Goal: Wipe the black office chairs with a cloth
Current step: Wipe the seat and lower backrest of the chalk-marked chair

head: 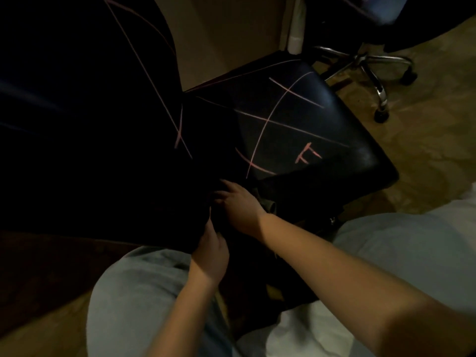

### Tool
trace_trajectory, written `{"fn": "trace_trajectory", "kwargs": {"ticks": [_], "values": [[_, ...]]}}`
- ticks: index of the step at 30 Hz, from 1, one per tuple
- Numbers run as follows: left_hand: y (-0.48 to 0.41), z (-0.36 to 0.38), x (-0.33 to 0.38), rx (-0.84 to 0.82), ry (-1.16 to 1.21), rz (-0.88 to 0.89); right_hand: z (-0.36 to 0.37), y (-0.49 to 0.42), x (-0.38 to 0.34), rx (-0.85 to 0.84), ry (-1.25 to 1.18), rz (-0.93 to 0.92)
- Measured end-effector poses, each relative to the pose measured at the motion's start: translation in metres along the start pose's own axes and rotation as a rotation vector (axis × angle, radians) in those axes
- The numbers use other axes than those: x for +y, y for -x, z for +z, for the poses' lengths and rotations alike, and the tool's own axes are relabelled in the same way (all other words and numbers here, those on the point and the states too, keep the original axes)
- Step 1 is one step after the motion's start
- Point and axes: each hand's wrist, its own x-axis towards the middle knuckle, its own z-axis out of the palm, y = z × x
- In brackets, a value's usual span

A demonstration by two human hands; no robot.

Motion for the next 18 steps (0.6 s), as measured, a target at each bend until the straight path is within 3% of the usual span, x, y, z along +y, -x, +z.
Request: {"fn": "trace_trajectory", "kwargs": {"ticks": [3, 6, 8, 11, 14, 18], "values": [[0.001, -0.002, 0.007, 0.014, 0.002, -0.025, -0.004, 0.017, 0.0, -0.017, -0.143, -0.049], [0.006, -0.002, 0.023, 0.083, -0.123, 0.054, -0.02, 0.029, 0.007, 0.187, -0.475, -0.021], [0.006, 0.001, 0.033, 0.181, -0.187, 0.129, -0.031, 0.041, 0.019, 0.325, -0.565, 0.082], [-0.006, 0.012, 0.048, 0.167, -0.19, -0.003, -0.044, 0.06, 0.045, 0.446, -0.528, 0.249], [-0.025, 0.033, 0.057, 0.085, -0.208, -0.206, -0.047, 0.066, 0.077, 0.383, -0.371, 0.296], [-0.045, 0.055, 0.054, 0.175, -0.283, -0.331, -0.037, 0.057, 0.106, 0.323, -0.215, 0.313]]}}
